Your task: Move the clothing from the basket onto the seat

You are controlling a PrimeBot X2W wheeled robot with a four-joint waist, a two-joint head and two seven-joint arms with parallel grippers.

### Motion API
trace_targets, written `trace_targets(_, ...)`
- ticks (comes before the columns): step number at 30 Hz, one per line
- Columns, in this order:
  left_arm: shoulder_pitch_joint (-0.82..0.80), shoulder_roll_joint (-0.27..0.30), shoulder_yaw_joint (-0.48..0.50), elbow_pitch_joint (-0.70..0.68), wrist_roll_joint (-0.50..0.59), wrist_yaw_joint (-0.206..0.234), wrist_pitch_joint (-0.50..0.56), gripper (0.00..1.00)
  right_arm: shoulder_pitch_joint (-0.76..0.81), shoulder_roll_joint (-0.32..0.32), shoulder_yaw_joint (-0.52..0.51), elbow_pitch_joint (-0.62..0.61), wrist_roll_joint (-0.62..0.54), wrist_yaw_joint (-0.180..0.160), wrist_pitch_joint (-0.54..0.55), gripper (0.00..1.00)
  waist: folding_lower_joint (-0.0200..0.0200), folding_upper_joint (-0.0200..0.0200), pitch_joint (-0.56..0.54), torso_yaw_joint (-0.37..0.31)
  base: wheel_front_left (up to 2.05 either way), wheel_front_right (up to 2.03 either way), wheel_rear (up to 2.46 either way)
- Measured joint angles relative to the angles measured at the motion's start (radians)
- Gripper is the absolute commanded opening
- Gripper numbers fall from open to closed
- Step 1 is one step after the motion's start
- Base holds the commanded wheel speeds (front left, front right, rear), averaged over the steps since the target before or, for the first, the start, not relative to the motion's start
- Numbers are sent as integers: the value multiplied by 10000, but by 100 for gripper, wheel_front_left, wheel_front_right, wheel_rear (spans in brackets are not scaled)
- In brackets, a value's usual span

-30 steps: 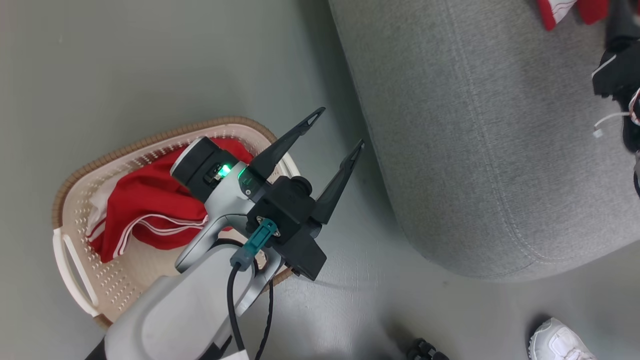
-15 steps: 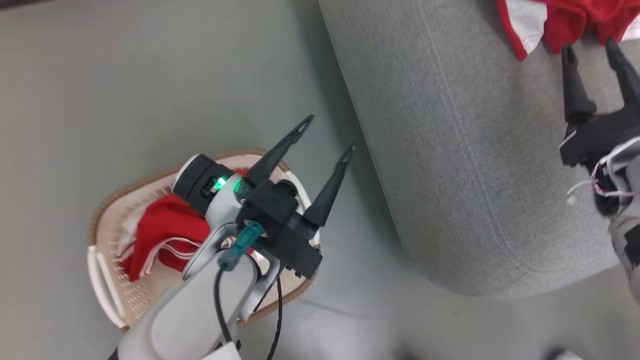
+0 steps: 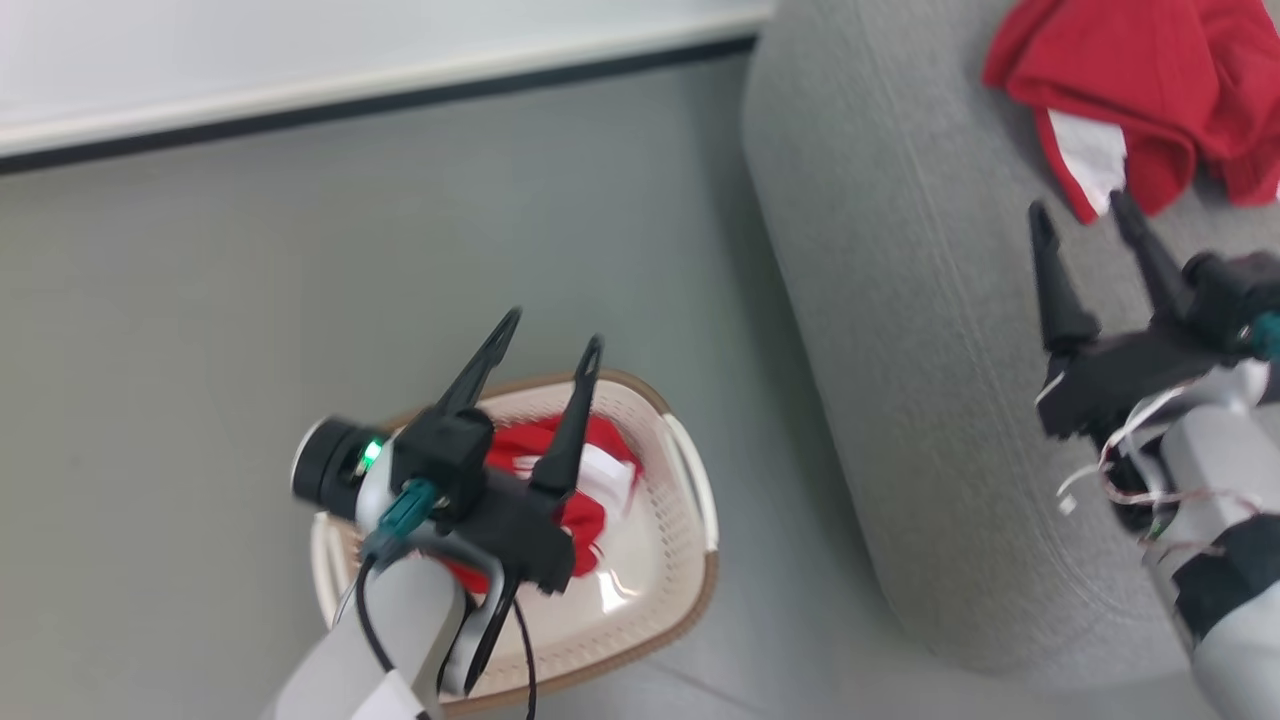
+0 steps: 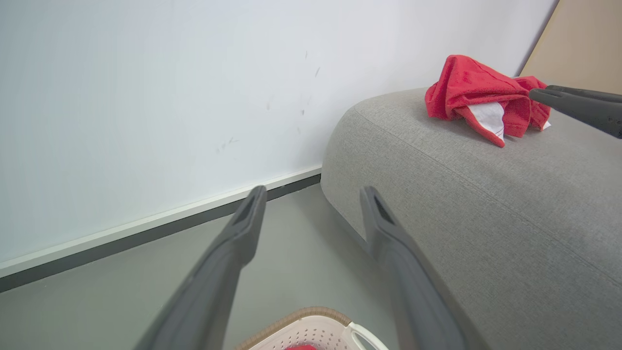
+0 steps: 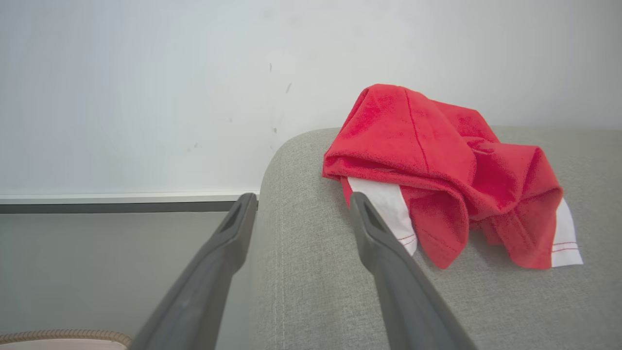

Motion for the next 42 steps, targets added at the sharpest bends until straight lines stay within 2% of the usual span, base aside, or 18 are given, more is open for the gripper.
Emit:
trace_targets(7, 973, 151, 650, 236, -451, 90, -63, 100, 1280, 428, 38, -807, -259, -343, 0, 100, 0, 0, -934, 715, 0, 0, 0)
trace_targets(11, 1727, 424, 1122, 198, -554, 182, -65, 100, 2035, 777, 194, -1292, -437, -535, 0, 100, -1, 0, -1496, 1063, 0, 0, 0)
trace_targets(18, 3297, 686, 2044, -337, -803, 276, -67, 100, 3306, 1104, 364, -2148, -704, -1058, 0, 100, 0, 0, -2455, 1490, 0, 0, 0)
trace_targets(21, 3779, 721, 2345, -625, -798, 290, -67, 100, 3637, 1149, 393, -2470, -884, -1154, 0, 100, 0, 1, -2812, 1600, 0, 0, 0)
trace_targets(32, 5121, 702, 2993, -1475, -368, 353, -67, 100, 4979, 1281, 430, -3444, -1133, -1417, 0, 100, 1, 1, -3701, 1628, 0, 0, 0)
trace_targets(42, 6046, 623, 3453, -2203, -86, 360, -67, 100, 6228, 1264, -15, -4286, -1221, -1664, 0, 100, 1, 2, -4040, 1273, 0, 0, 0)
